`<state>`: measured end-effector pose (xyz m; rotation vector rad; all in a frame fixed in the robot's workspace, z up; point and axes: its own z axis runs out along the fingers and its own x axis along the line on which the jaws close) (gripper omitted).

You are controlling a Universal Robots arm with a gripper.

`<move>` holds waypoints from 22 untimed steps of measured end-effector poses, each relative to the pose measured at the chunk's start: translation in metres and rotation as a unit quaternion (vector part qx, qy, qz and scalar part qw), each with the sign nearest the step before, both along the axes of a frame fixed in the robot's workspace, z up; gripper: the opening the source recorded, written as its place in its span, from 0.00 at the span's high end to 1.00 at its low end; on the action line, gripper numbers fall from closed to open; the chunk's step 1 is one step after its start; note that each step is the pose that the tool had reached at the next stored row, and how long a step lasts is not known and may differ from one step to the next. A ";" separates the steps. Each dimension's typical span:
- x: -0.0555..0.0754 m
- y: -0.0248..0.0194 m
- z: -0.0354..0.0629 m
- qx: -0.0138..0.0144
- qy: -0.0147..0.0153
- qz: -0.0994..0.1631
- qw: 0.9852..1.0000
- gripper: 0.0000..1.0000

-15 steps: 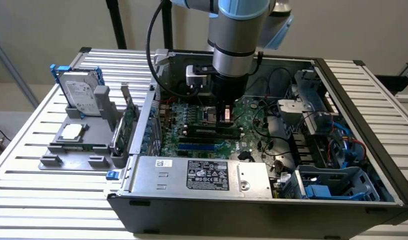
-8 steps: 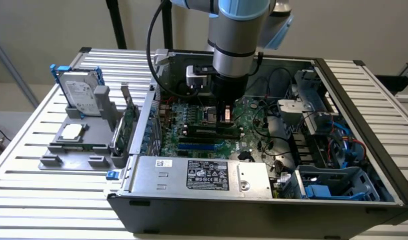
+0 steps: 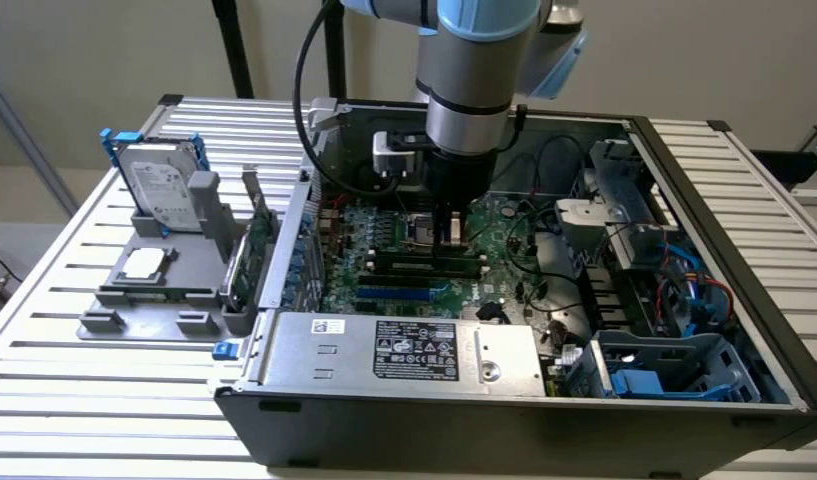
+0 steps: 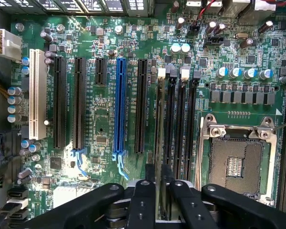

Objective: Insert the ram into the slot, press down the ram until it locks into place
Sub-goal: 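Insert the ram into the slot, then press down the ram until it locks into place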

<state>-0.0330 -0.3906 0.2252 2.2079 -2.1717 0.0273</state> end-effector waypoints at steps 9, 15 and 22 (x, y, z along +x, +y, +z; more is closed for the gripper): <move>-0.004 0.0000 0.0120 0.000 0.001 0.000 1.000 0.79; -0.007 0.0001 0.0161 0.000 0.001 0.000 1.000 0.89; -0.007 0.0000 0.0162 0.000 0.001 0.000 1.000 0.89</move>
